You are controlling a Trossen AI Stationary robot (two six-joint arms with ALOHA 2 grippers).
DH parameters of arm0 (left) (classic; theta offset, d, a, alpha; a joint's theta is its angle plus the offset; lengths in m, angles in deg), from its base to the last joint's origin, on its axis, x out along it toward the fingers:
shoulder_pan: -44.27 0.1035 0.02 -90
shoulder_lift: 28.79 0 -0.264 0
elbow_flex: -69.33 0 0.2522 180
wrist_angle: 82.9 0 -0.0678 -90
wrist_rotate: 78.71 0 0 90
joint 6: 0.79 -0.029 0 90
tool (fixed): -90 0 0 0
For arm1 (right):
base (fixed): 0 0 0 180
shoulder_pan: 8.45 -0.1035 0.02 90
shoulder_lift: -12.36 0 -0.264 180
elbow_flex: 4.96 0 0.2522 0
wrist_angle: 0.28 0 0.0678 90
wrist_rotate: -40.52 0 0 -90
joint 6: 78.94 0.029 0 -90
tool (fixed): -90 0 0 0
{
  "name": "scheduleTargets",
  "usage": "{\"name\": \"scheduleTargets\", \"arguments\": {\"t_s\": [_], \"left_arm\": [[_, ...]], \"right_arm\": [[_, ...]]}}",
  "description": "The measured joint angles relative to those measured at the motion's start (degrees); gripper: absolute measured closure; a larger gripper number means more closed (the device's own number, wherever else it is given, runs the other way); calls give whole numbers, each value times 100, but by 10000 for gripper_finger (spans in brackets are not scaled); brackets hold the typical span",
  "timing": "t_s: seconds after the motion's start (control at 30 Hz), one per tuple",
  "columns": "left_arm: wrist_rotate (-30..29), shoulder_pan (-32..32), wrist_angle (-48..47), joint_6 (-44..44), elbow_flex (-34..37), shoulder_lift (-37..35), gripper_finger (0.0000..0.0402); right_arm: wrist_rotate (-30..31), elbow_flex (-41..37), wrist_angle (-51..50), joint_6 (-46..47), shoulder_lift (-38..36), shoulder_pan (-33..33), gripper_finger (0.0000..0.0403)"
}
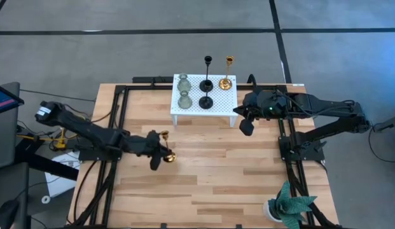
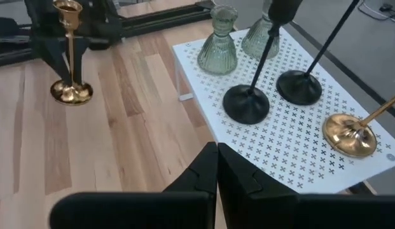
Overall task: Pick & Place candle stick holders
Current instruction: Align the golden candle holder with the golden candle holder on the shelf
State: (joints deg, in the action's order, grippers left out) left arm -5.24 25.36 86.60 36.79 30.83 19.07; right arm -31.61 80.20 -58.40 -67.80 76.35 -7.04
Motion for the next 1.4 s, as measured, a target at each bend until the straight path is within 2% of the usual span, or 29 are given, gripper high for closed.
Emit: {"name": "scheduleTargets", "arguments": {"t_s": [0.07, 0.13, 0.3, 0.47, 0.57, 0.7, 1.0, 1.27, 1.4], "left_arm": [[-22, 92, -521, -228, -386, 70, 369], [-28, 212, -781, -504, -708, 188, 378], [-44, 579, -799, -1044, -1371, 413, 382], [-45, 925, -788, -1572, -2018, 717, 382], [-45, 1047, -801, -1988, -2362, 960, 382], [-44, 1171, -780, -2547, -2782, 1270, 382], [-38, 1293, -817, -3122, -3114, 1515, 382], [-38, 1292, -840, -3132, -3110, 1493, 382], [-42, 1295, -837, -3132, -3110, 1493, 382]], "right_arm": [[-71, -19, 169, -34, -3, 0, 403], [-391, -134, 615, -128, -9, 0, 403], [-1148, -523, 2076, -347, 49, -7, 403], [-1568, -892, 3196, -348, 260, -10, 403], [-1912, -1068, 3429, -179, 382, -20, 403], [-1961, -1085, 3701, -72, 751, -98, 403], [-2195, -1046, 4685, -58, 1467, -101, 403], [-2195, -1047, 5286, -58, 1515, 53, 403], [-2234, -1039, 5662, -96, 1595, 107, 390]]}}
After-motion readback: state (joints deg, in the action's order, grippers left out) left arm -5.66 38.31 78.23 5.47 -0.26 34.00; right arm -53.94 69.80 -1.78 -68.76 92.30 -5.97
